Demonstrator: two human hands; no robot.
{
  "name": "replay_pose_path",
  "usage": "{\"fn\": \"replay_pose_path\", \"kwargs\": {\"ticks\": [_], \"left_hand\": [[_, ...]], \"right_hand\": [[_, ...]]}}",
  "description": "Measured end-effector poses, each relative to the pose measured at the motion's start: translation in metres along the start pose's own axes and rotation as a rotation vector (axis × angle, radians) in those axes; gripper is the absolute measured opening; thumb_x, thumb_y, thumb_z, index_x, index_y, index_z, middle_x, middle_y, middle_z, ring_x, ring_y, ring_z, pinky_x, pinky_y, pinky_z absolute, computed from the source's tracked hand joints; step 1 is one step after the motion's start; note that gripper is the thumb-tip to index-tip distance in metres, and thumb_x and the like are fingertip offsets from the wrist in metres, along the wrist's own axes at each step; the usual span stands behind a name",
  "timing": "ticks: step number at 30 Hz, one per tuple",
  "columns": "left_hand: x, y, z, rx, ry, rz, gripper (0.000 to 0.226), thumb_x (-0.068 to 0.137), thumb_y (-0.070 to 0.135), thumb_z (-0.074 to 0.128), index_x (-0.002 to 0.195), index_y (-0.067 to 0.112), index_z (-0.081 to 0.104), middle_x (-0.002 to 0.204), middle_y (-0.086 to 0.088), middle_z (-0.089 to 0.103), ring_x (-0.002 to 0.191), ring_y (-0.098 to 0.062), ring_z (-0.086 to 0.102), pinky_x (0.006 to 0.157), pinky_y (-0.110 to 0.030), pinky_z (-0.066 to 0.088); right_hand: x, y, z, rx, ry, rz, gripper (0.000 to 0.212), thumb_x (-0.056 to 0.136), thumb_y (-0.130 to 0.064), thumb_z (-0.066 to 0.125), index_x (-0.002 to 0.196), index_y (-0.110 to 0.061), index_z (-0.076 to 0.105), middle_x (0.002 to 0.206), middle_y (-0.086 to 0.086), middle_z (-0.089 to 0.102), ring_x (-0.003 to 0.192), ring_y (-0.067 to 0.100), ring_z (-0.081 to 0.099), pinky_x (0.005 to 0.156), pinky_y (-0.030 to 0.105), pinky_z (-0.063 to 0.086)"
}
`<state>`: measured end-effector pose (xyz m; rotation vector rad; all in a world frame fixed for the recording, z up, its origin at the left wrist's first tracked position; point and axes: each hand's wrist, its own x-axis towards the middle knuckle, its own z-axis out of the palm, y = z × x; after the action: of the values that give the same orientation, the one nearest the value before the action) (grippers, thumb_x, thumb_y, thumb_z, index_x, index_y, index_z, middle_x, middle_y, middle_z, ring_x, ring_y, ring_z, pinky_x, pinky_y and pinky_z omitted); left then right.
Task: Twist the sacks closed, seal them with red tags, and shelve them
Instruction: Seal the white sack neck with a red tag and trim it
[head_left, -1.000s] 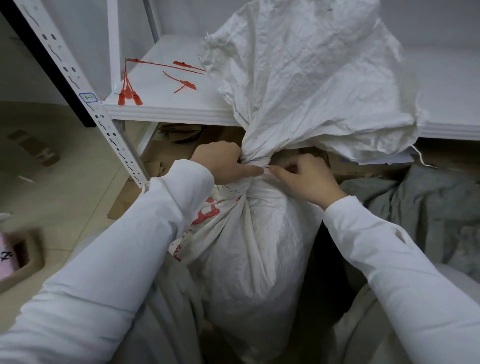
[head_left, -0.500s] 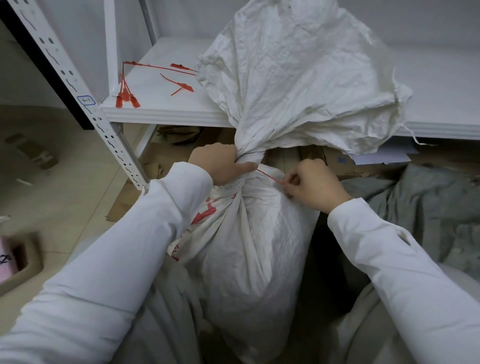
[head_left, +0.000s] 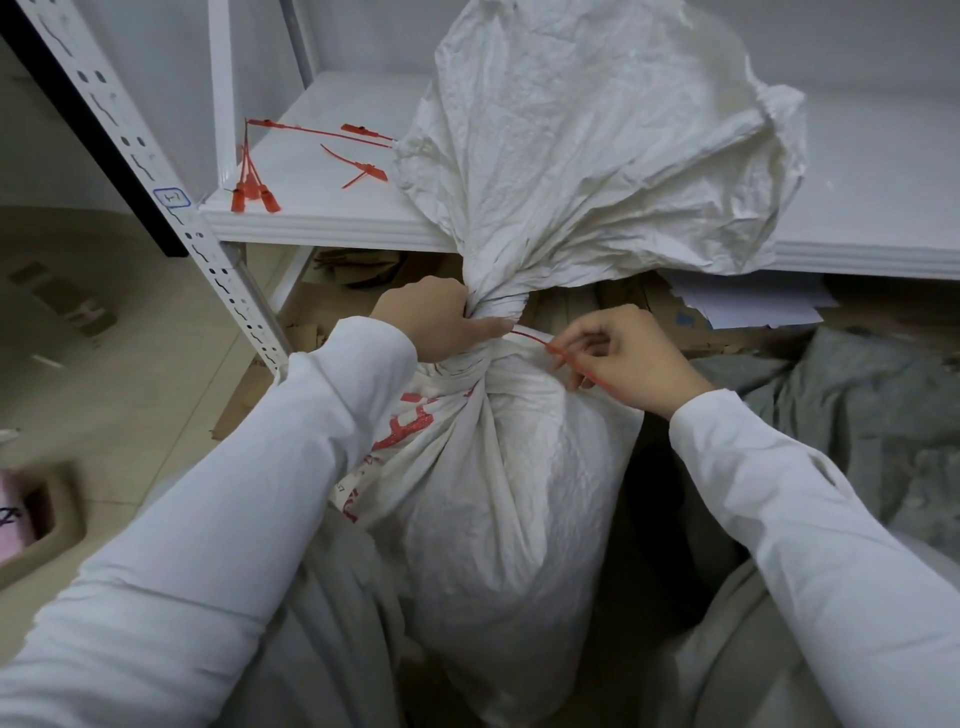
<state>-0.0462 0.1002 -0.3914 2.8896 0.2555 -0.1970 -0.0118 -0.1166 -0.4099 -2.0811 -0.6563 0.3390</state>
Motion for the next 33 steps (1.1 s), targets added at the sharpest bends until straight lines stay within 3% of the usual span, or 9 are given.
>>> {"fn": "replay_pose_path", "kwargs": {"ticks": [5,9,11,14,16,20,26,31,33], "left_hand": [[0.0,-0.001,0.001,-0.038,0.006,0.023,0.065,0.08,0.075,0.045,0.066,0.012,0.043,0.064,-0.001,0.05,0.057,-0.019,0.051,0.054,-0.029,0.035],[0.001,0.001,0.004,-0.034,0.029,0.063,0.066,0.08,0.076,0.044,0.069,0.012,0.047,0.066,-0.002,0.052,0.059,-0.019,0.051,0.055,-0.029,0.036],[0.001,0.0,0.004,-0.051,0.023,0.072,0.066,0.08,0.076,0.045,0.072,0.01,0.051,0.068,-0.002,0.053,0.06,-0.019,0.052,0.057,-0.031,0.038],[0.0,-0.001,0.004,-0.113,0.005,0.104,0.073,0.079,0.076,0.047,0.085,0.004,0.06,0.073,-0.003,0.057,0.065,-0.02,0.054,0.061,-0.033,0.041],[-0.002,0.001,0.003,-0.145,-0.002,0.143,0.071,0.079,0.074,0.048,0.086,0.004,0.06,0.074,-0.003,0.057,0.066,-0.02,0.053,0.062,-0.032,0.039],[-0.006,0.006,0.002,-0.09,0.026,0.193,0.061,0.08,0.074,0.047,0.072,0.013,0.05,0.067,0.001,0.053,0.061,-0.018,0.05,0.058,-0.031,0.035],[-0.008,0.008,0.0,-0.058,0.033,0.192,0.059,0.083,0.073,0.044,0.068,0.015,0.044,0.064,0.002,0.049,0.057,-0.016,0.046,0.054,-0.03,0.032],[-0.009,0.008,0.0,-0.123,-0.033,0.221,0.053,0.082,0.07,0.048,0.067,0.02,0.046,0.066,0.004,0.051,0.06,-0.016,0.049,0.056,-0.031,0.034],[-0.009,0.004,-0.003,-0.229,-0.111,0.223,0.043,0.086,0.059,0.054,0.068,0.02,0.052,0.069,0.004,0.054,0.064,-0.016,0.051,0.062,-0.032,0.038]], "right_hand": [[0.002,-0.003,0.003,0.05,0.207,-0.086,0.02,0.079,-0.007,0.077,0.094,-0.019,0.074,0.084,0.001,0.075,0.073,0.014,0.069,0.076,0.019,0.055],[0.008,-0.002,0.001,-0.033,0.418,-0.041,0.003,0.081,-0.017,0.073,0.08,-0.018,0.076,0.08,-0.002,0.074,0.076,0.012,0.068,0.08,0.024,0.054],[0.009,0.003,0.002,-0.169,0.398,-0.042,0.009,0.079,-0.013,0.072,0.087,-0.016,0.075,0.09,0.001,0.074,0.08,0.012,0.066,0.081,0.021,0.05],[0.008,0.008,0.005,-0.45,0.268,-0.175,0.031,0.078,-0.013,0.071,0.108,-0.015,0.072,0.11,0.003,0.071,0.104,0.025,0.061,0.089,0.03,0.044],[0.007,0.007,0.009,-0.517,0.166,-0.22,0.031,0.081,-0.02,0.07,0.112,-0.016,0.07,0.112,0.004,0.07,0.109,0.027,0.056,0.09,0.034,0.043],[0.007,0.006,0.019,-0.476,0.05,-0.222,0.02,0.085,-0.024,0.069,0.103,-0.015,0.075,0.099,0.005,0.074,0.098,0.025,0.065,0.085,0.039,0.05],[0.009,0.006,0.022,-0.409,0.146,-0.14,0.016,0.08,-0.027,0.075,0.09,-0.016,0.076,0.08,0.001,0.071,0.076,0.017,0.064,0.075,0.035,0.053],[0.009,0.005,0.025,-0.462,0.24,-0.097,0.019,0.085,-0.028,0.068,0.076,-0.011,0.068,0.076,0.007,0.067,0.075,0.025,0.061,0.064,0.037,0.047],[0.008,0.005,0.026,-0.486,0.257,-0.099,0.02,0.087,-0.025,0.065,0.076,-0.008,0.065,0.078,0.01,0.067,0.077,0.029,0.061,0.061,0.035,0.043]]}}
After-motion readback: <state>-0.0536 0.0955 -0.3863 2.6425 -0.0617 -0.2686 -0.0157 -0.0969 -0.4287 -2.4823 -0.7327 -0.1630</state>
